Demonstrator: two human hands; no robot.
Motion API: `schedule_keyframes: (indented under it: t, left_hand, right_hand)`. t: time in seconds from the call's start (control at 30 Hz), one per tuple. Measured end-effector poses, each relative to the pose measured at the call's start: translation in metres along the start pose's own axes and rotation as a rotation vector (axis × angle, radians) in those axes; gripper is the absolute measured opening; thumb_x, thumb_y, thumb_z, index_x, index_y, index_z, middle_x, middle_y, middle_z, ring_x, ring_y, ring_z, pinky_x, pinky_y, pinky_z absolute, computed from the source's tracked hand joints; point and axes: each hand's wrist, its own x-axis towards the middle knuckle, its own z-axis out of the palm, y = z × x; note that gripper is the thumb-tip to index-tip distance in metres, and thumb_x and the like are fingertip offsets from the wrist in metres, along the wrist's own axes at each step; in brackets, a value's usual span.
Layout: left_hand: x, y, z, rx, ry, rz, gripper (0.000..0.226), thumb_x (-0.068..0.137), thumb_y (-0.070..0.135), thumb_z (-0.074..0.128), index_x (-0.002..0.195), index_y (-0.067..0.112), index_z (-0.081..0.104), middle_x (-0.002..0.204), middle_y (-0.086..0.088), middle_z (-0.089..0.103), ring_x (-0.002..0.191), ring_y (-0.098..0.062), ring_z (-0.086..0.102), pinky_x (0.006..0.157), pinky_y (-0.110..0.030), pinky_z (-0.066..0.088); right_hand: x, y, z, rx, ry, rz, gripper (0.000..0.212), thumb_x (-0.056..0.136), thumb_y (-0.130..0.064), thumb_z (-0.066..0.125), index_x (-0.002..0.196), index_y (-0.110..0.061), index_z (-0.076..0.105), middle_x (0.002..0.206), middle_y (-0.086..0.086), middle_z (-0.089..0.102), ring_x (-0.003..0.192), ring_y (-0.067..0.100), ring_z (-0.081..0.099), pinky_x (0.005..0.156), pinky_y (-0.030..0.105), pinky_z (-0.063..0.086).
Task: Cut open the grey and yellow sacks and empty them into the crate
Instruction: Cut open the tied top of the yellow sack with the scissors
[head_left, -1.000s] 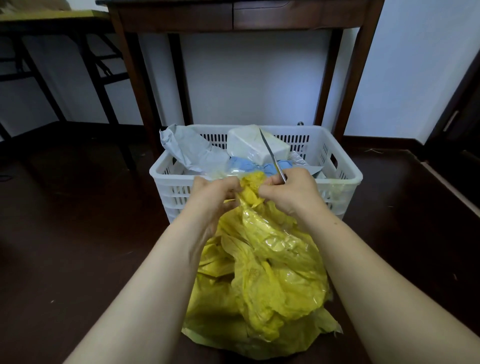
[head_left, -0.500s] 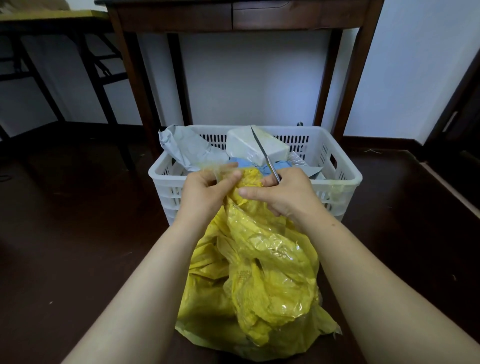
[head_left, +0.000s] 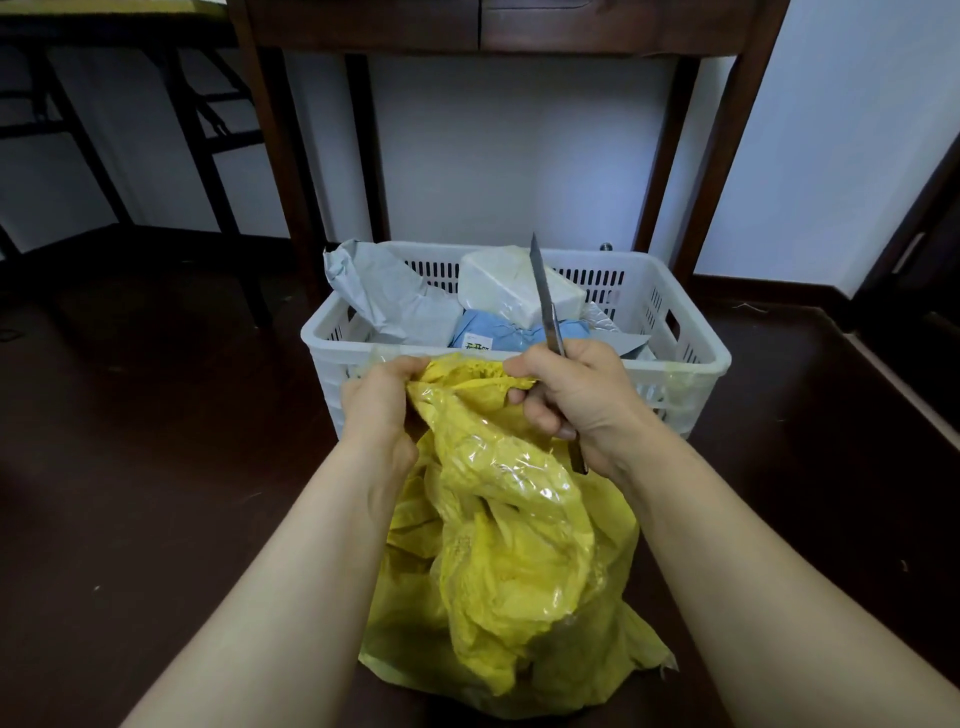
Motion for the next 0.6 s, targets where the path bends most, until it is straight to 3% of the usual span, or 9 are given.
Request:
schedule_keyframes:
  t: [0.13, 0.27, 0.33, 0.47, 0.53, 0.6]
  left_hand:
    - [-0.002, 0.002, 0.001, -0.019, -0.189, -0.061, 0.009, 0.084, 0.006, 0.059, 0.090, 0.004, 0.065, 0.078, -0.009, 0.063, 0.068, -0.019, 0.061, 0.065, -0.031, 0.056]
    - [-0.012, 0.012, 0.006, 0.075, -0.599, -0.068, 0.029, 0.075, 0.013, 0.056, 0.097, 0.001, 0.071, 0.099, -0.015, 0.065, 0.089, -0.026, 0.060, 0.086, -0.036, 0.053]
    - [-0.019, 0.013, 0.006, 0.097, -0.701, -0.087, 0.037, 0.067, 0.017, 0.058, 0.097, 0.001, 0.072, 0.102, -0.018, 0.064, 0.089, -0.029, 0.060, 0.084, -0.037, 0.054]
    - [-0.016, 0.015, -0.005, 0.044, -0.806, -0.150, 0.044, 0.071, 0.029, 0.052, 0.104, 0.003, 0.066, 0.102, -0.018, 0.059, 0.087, -0.029, 0.057, 0.085, -0.040, 0.047]
    - [-0.012, 0.023, -0.011, 0.042, -0.796, -0.177, 0.042, 0.073, 0.041, 0.051, 0.093, 0.010, 0.070, 0.094, -0.014, 0.063, 0.083, -0.029, 0.063, 0.080, -0.039, 0.047]
    - [-0.011, 0.029, -0.012, 0.230, -0.739, -0.094, 0.039, 0.073, 0.051, 0.058, 0.088, 0.017, 0.071, 0.090, -0.007, 0.069, 0.082, -0.023, 0.069, 0.074, -0.035, 0.050]
  right_hand:
    - [0.005, -0.002, -0.014, 0.138, 0.106, 0.051, 0.022, 0.082, -0.009, 0.063, 0.063, -0.004, 0.051, 0.049, 0.004, 0.057, 0.024, 0.009, 0.031, 0.030, 0.009, 0.015]
    - [0.011, -0.006, -0.032, 0.053, 0.237, 0.143, 0.022, 0.082, -0.009, 0.064, 0.066, -0.005, 0.049, 0.044, 0.003, 0.052, 0.025, 0.010, 0.028, 0.032, 0.010, 0.016]
    - [0.013, -0.009, -0.032, 0.029, 0.261, 0.173, 0.020, 0.083, -0.010, 0.063, 0.068, -0.005, 0.051, 0.045, 0.003, 0.049, 0.025, 0.009, 0.028, 0.032, 0.010, 0.017]
    - [0.015, -0.017, -0.030, 0.030, 0.310, 0.190, 0.017, 0.084, -0.009, 0.061, 0.069, -0.006, 0.052, 0.049, 0.004, 0.047, 0.026, 0.009, 0.027, 0.032, 0.010, 0.017]
    - [0.015, -0.016, -0.037, 0.035, 0.367, 0.185, 0.020, 0.085, -0.007, 0.057, 0.066, -0.008, 0.049, 0.048, 0.003, 0.045, 0.026, 0.009, 0.026, 0.032, 0.010, 0.016]
    - [0.013, -0.015, -0.042, 0.008, 0.363, 0.194, 0.018, 0.087, -0.010, 0.057, 0.070, -0.008, 0.050, 0.045, 0.002, 0.047, 0.026, 0.008, 0.027, 0.031, 0.011, 0.016]
